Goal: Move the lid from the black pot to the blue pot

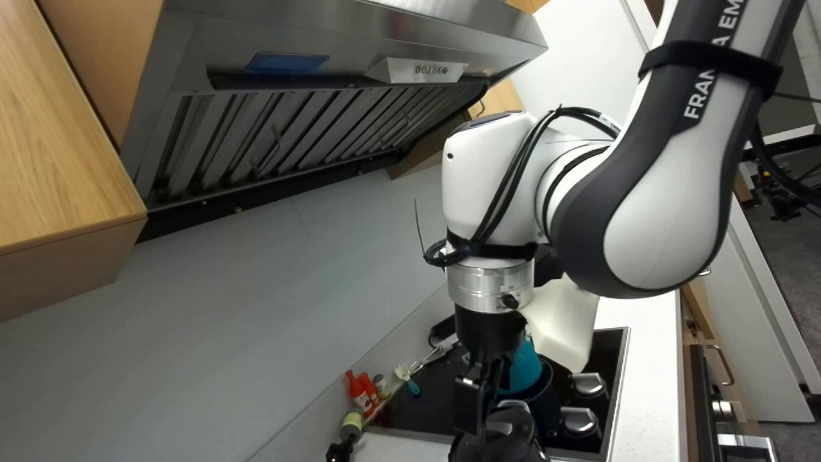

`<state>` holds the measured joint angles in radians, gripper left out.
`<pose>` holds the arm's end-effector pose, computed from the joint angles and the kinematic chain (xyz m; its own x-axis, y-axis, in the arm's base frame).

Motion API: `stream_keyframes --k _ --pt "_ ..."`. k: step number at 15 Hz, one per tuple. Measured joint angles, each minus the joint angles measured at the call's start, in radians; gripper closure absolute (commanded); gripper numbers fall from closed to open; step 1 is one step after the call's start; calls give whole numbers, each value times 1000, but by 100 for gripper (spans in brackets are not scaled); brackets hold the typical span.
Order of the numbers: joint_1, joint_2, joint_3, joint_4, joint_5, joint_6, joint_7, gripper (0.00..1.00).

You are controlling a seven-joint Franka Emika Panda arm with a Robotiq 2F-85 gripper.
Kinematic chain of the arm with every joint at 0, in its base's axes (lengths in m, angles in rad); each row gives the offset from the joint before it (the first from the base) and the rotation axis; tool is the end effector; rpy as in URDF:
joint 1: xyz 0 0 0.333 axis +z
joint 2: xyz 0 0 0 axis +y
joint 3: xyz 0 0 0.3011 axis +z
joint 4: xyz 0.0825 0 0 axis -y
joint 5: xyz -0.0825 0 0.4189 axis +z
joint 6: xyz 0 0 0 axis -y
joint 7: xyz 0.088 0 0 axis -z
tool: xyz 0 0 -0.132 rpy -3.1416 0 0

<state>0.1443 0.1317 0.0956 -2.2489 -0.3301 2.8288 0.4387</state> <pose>0.5842 0.1573 0.2923 0.8870 0.0841 0.4541 0.0838 -0.9963 0.0209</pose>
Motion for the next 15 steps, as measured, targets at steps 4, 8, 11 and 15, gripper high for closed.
stream_keyframes --k 4,8,11,15 --pt "1 38 0 25 0 0 3 42" --pt "3 55 0 48 0 1 3 73" --pt "3 58 -1 58 0 1 3 95" --pt "3 65 -2 68 0 1 4 97"
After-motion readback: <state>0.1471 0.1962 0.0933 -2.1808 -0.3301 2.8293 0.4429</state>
